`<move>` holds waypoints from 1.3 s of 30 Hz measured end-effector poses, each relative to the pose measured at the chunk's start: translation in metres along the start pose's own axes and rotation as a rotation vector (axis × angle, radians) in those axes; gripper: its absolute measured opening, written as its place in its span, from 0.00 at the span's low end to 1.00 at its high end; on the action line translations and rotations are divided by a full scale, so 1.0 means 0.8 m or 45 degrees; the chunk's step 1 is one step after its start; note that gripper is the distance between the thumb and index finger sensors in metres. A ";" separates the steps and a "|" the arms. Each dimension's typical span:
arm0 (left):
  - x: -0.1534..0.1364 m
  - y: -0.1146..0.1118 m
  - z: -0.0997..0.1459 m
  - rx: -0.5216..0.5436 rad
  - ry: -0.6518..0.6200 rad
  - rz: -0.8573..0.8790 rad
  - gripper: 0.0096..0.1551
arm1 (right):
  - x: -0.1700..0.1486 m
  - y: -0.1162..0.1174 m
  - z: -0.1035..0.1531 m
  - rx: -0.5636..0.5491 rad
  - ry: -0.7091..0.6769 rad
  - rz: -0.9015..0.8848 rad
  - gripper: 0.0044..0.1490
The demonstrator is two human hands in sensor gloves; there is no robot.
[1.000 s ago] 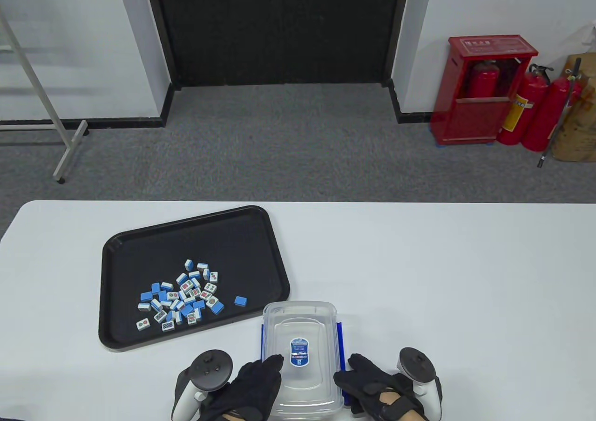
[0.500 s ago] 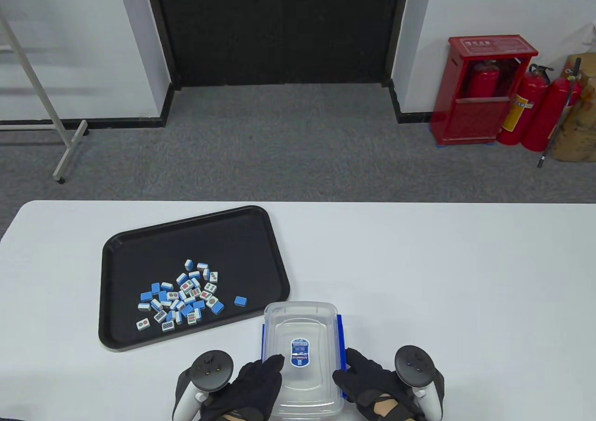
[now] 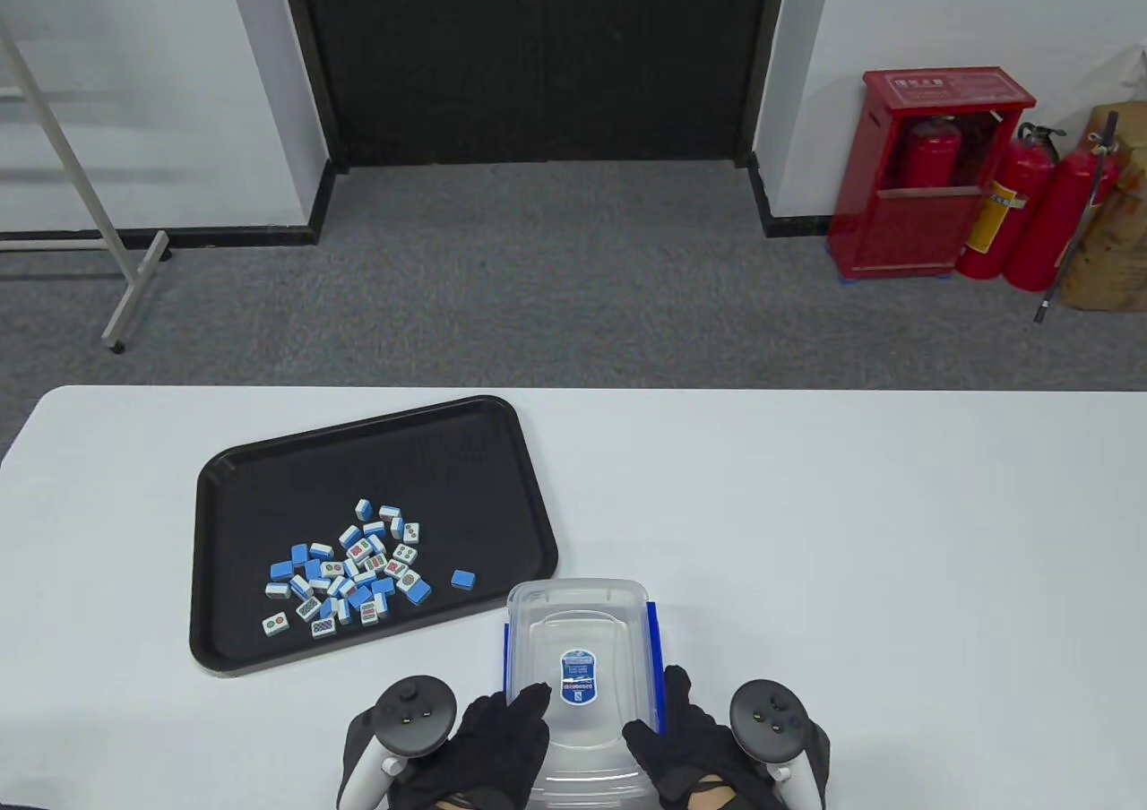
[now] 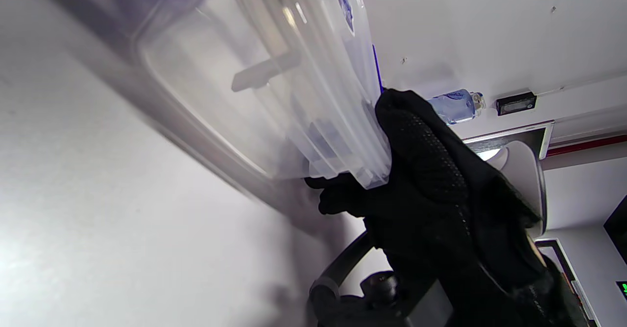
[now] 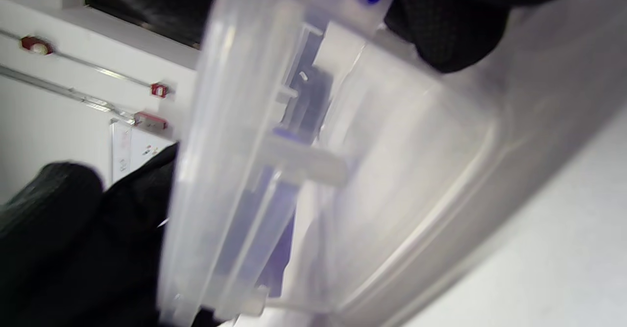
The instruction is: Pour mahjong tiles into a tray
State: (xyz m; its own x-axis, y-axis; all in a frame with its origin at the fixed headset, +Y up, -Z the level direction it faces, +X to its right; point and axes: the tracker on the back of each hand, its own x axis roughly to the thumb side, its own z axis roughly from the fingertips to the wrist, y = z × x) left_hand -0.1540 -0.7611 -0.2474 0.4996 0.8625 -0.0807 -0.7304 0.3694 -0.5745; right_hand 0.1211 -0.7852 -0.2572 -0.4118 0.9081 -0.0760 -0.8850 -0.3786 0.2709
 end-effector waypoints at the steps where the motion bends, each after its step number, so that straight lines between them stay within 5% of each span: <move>1: 0.000 0.000 0.000 0.000 0.000 0.001 0.39 | 0.000 0.000 0.000 -0.006 0.000 0.003 0.54; 7: -0.001 0.010 -0.001 -0.029 0.004 0.090 0.39 | 0.000 0.000 -0.001 0.027 -0.001 -0.008 0.54; 11: -0.002 0.027 0.001 0.196 -0.020 -0.093 0.40 | -0.001 -0.003 -0.002 0.060 -0.004 0.004 0.54; 15: -0.013 0.031 -0.008 0.208 0.080 -0.171 0.43 | 0.000 -0.005 -0.002 0.072 -0.013 0.026 0.54; 21: -0.031 0.018 -0.023 0.026 0.176 0.175 0.48 | -0.002 -0.006 -0.001 0.108 -0.032 0.049 0.55; 32: -0.062 0.023 -0.021 0.004 0.260 0.692 0.49 | -0.001 -0.007 0.001 0.123 -0.041 0.061 0.55; 39: -0.060 0.035 -0.016 0.118 0.275 0.580 0.49 | -0.002 -0.008 0.002 0.127 -0.039 0.062 0.55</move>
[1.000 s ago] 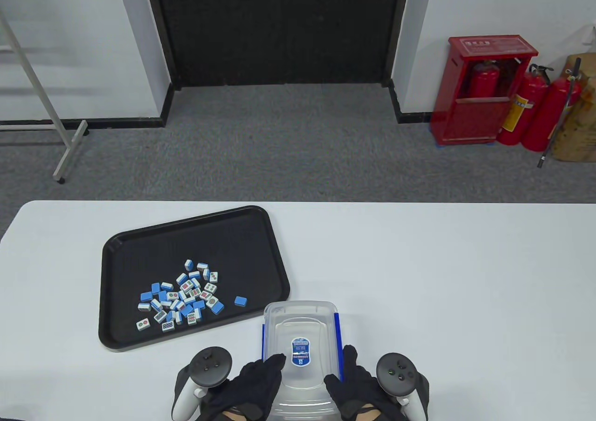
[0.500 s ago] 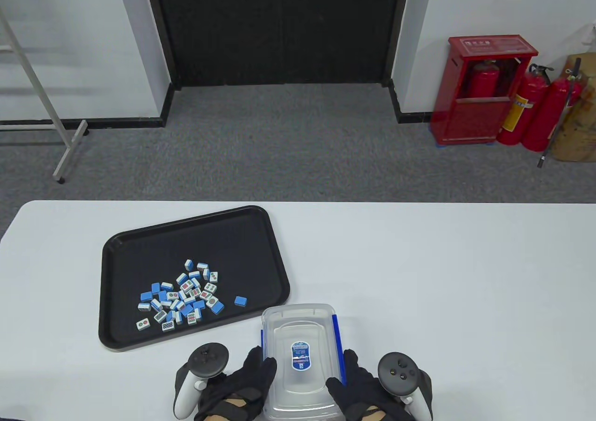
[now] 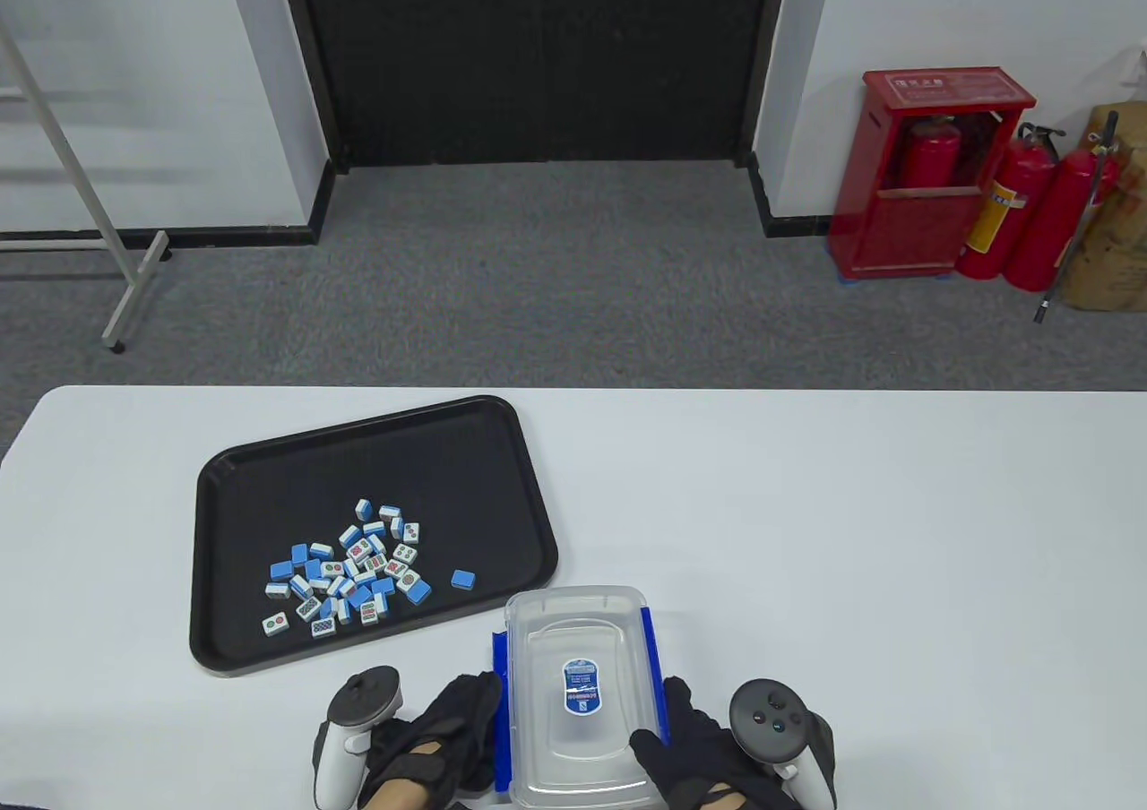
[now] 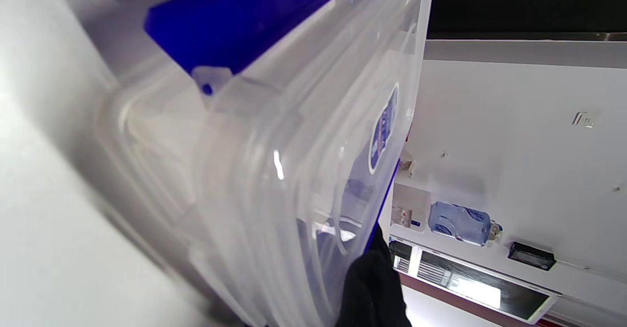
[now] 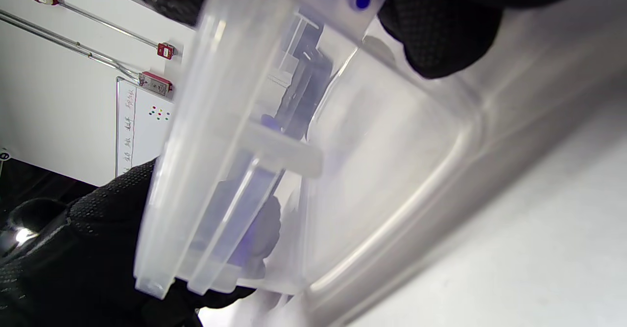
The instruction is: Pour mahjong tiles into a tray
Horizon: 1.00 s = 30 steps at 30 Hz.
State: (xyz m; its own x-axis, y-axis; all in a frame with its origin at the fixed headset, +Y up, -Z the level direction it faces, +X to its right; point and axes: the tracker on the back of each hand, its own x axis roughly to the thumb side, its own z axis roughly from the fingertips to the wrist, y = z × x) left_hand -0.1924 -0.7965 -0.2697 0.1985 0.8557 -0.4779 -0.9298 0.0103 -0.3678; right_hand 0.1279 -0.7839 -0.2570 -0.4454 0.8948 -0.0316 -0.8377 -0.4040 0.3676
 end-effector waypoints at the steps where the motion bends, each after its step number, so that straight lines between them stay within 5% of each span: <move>1: 0.001 0.002 0.001 0.011 0.002 -0.017 0.49 | 0.000 0.000 0.000 0.000 0.000 0.001 0.55; 8: 0.006 0.001 -0.002 -0.105 0.033 -0.097 0.41 | 0.000 0.000 0.001 0.003 -0.011 0.016 0.55; 13: 0.013 -0.006 -0.001 -0.064 -0.007 -0.258 0.38 | 0.000 0.000 0.001 0.003 -0.012 0.024 0.55; 30: 0.023 -0.038 -0.002 0.057 -0.128 -0.632 0.47 | 0.001 0.001 0.002 -0.031 0.000 0.057 0.54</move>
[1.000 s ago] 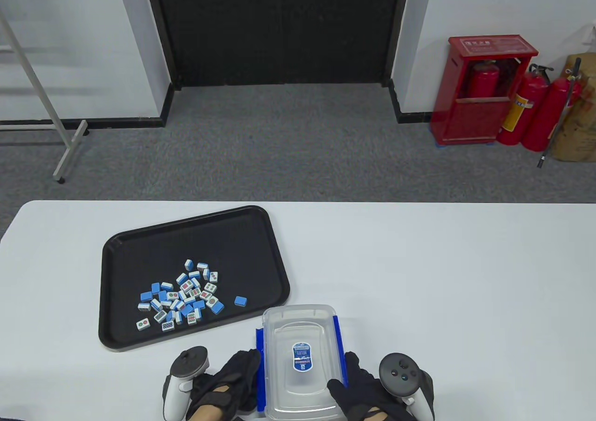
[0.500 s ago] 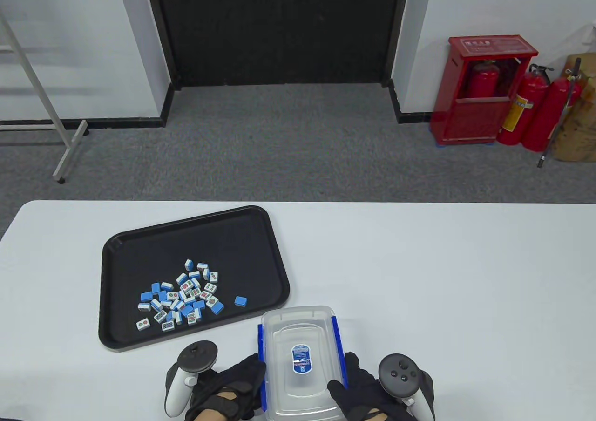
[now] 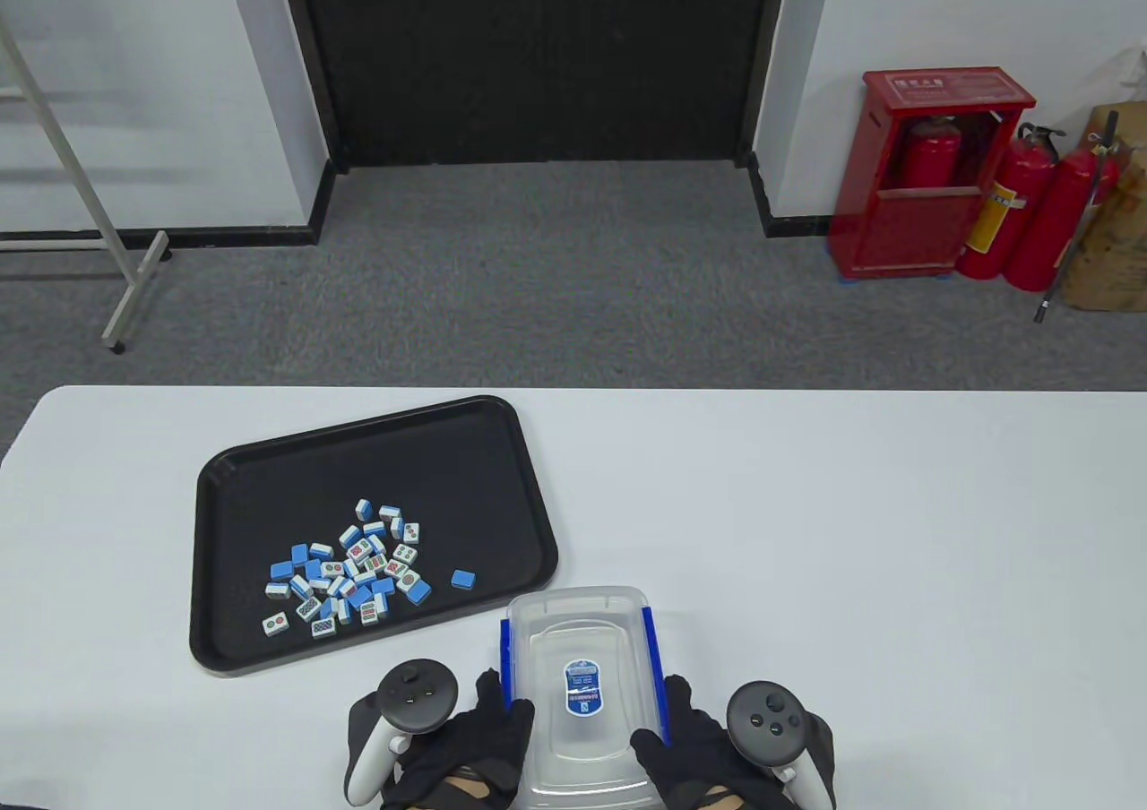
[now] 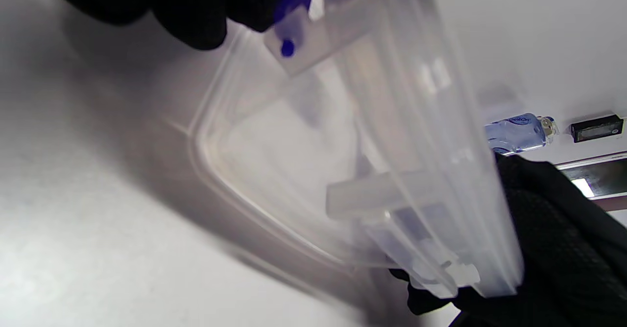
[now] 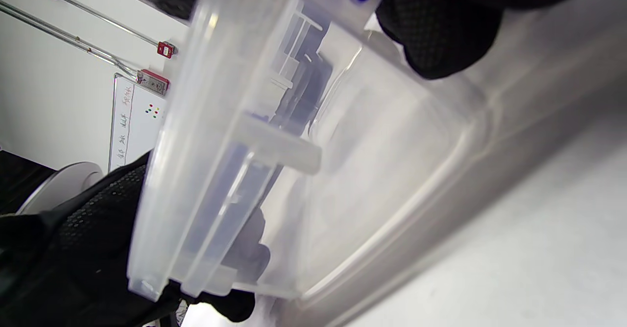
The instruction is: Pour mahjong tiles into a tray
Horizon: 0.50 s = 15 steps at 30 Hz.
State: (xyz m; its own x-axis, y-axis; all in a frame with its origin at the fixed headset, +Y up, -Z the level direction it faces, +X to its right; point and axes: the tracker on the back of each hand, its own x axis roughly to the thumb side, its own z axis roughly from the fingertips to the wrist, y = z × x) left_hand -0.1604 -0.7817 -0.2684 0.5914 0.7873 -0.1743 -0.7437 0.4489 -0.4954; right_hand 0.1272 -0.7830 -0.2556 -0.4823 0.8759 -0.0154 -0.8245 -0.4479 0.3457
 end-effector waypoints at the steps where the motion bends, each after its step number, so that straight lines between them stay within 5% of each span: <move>1: 0.000 -0.002 -0.001 -0.001 0.000 -0.010 0.49 | 0.000 0.000 0.000 -0.001 -0.001 0.002 0.54; 15: 0.009 -0.008 -0.010 0.058 0.029 -0.057 0.51 | 0.004 0.003 -0.003 -0.036 0.023 0.032 0.54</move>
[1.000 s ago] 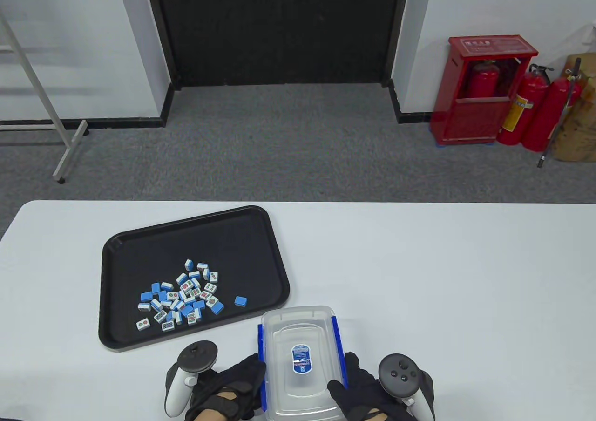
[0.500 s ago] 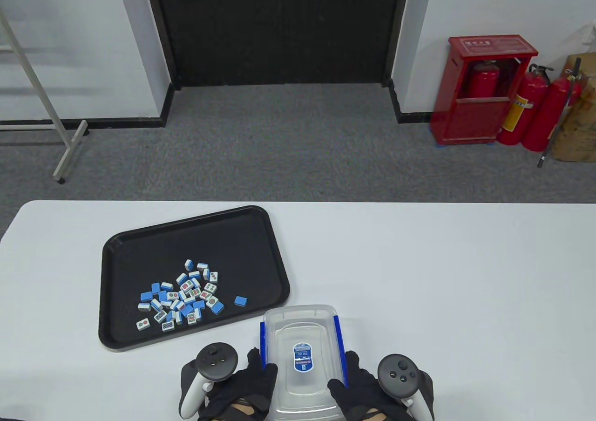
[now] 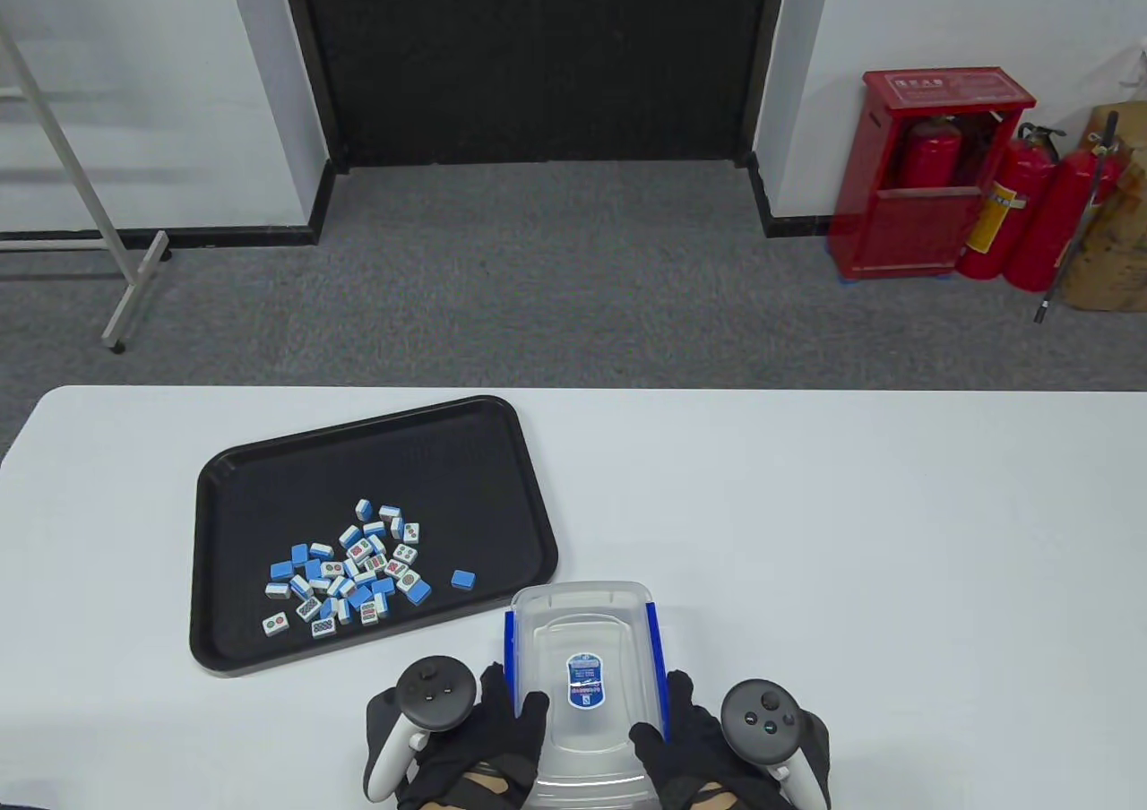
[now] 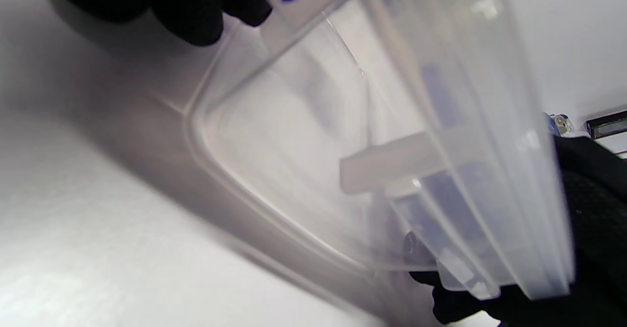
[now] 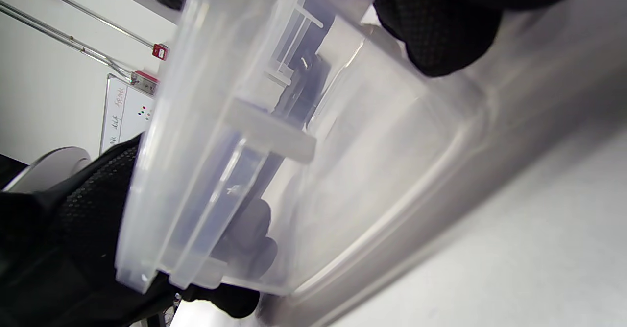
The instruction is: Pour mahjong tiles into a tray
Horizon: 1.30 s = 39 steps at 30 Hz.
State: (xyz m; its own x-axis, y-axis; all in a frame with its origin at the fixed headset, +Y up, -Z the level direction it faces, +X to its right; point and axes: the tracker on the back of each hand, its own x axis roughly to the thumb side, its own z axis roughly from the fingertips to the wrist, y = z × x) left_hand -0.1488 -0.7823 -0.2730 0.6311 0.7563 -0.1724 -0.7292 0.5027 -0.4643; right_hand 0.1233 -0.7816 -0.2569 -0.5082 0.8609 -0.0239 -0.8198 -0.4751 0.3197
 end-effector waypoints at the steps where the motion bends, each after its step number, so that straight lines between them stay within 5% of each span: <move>1: 0.004 -0.002 0.000 0.009 -0.011 -0.014 0.49 | 0.002 0.001 0.000 -0.002 0.006 0.007 0.54; 24: 0.004 0.013 -0.003 0.042 -0.025 -0.058 0.49 | 0.014 -0.018 -0.007 0.017 -0.046 0.156 0.54; 32: 0.033 0.056 0.023 0.348 -0.303 -0.378 0.47 | 0.053 -0.059 0.010 -0.276 -0.205 0.254 0.52; 39: 0.049 0.066 0.043 0.400 -0.491 -0.427 0.46 | 0.096 -0.067 0.012 -0.342 -0.331 0.494 0.49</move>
State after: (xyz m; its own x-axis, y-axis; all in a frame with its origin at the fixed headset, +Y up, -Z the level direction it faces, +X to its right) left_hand -0.1716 -0.7121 -0.2744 0.7415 0.6030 0.2942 -0.5874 0.7953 -0.1497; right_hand 0.1305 -0.6884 -0.2666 -0.7331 0.6133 0.2939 -0.6407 -0.7677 0.0038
